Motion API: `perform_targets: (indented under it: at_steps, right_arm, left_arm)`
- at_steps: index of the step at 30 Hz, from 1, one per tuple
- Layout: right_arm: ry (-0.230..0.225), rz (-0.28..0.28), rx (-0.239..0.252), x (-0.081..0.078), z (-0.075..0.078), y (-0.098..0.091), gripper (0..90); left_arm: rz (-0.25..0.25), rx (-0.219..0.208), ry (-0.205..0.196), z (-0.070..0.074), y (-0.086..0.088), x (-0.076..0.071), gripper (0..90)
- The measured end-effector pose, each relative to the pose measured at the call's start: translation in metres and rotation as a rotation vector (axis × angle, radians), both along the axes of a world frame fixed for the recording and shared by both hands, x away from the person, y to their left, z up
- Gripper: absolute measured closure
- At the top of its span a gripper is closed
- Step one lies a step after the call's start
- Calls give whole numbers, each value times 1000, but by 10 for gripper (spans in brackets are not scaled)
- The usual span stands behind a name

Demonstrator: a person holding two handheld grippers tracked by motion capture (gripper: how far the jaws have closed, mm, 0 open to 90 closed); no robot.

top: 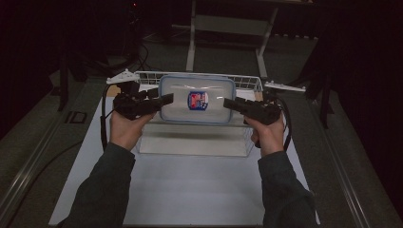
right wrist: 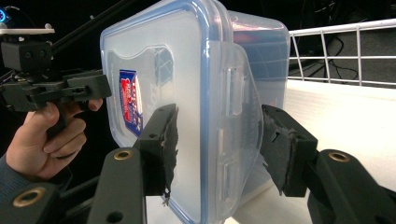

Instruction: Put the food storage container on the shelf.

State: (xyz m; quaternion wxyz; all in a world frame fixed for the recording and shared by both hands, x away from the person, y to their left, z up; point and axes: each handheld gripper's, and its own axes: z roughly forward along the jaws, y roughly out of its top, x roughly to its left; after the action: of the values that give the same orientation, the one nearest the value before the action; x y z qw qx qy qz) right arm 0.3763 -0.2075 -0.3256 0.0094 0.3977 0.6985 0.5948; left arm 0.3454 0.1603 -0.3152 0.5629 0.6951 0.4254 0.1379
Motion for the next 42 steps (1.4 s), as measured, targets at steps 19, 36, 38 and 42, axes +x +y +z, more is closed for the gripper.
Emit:
perform_targets:
  at_steps: [19,36,38,42]
  right_arm:
    - [1,-72,-33,8,5,7,452]
    - [-145,-115,-179,-8,16,6,462]
    - [-175,-102,-212,-12,19,6,462]
    - [-229,-60,-291,-21,22,8,461]
  left_arm:
    - [84,29,-6,1,-6,7,415]
    - [92,78,-47,4,-3,-4,427]
    - [92,92,-56,6,-2,-7,431]
    - [71,118,-71,7,-1,-14,430]
